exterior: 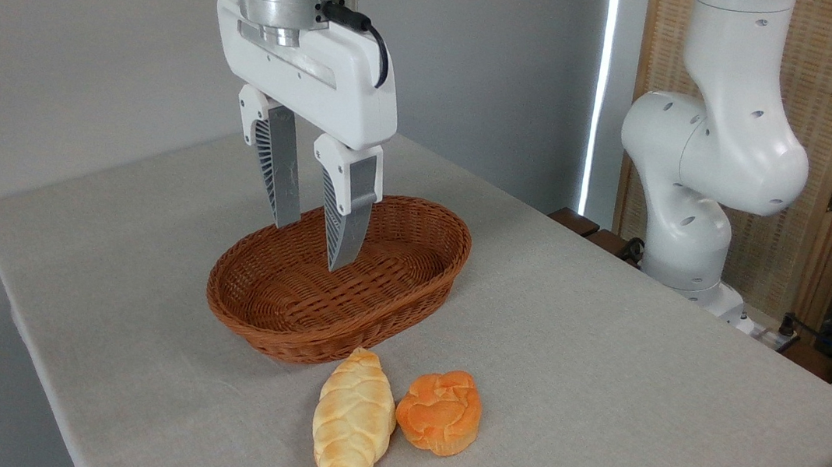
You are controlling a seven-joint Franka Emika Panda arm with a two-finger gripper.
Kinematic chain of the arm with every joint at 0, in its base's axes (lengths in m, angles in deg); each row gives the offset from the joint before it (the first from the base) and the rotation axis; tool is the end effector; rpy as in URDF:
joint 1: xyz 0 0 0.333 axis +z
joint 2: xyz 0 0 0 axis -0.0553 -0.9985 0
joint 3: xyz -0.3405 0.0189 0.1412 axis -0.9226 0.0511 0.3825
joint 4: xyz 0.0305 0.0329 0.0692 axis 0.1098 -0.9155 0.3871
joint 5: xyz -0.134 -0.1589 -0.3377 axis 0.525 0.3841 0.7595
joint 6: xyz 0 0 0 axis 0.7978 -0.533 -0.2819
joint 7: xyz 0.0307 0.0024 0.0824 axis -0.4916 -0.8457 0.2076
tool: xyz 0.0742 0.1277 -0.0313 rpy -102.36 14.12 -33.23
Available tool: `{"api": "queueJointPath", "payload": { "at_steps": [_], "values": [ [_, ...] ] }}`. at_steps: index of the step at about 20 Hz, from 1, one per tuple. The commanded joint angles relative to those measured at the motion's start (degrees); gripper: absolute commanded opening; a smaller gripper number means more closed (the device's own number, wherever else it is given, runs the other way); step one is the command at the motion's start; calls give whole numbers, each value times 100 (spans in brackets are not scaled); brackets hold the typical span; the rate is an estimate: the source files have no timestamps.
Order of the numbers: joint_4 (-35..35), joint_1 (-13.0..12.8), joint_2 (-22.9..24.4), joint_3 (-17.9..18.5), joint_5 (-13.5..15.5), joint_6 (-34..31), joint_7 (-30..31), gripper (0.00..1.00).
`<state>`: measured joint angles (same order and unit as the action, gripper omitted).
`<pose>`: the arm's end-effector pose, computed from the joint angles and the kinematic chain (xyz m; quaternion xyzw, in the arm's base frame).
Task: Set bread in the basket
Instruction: 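Move the open gripper from above the basket toward the orange bun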
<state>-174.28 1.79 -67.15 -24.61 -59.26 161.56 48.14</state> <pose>0.5677 -0.0192 0.6118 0.9376 -0.3459 0.0313 0.0161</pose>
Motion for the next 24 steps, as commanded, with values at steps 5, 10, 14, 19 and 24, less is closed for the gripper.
{"api": "queueJointPath", "payload": {
  "at_steps": [5,10,14,19,24],
  "values": [
    [36,-29,34,55,48,-190,18,100],
    [36,-29,34,55,48,-190,18,100],
    [-130,-29,104,63,48,-164,-25,100],
    [-718,-29,464,72,40,64,-61,100],
    [-1853,-20,1167,220,-30,952,-200,100]
  ]
}}
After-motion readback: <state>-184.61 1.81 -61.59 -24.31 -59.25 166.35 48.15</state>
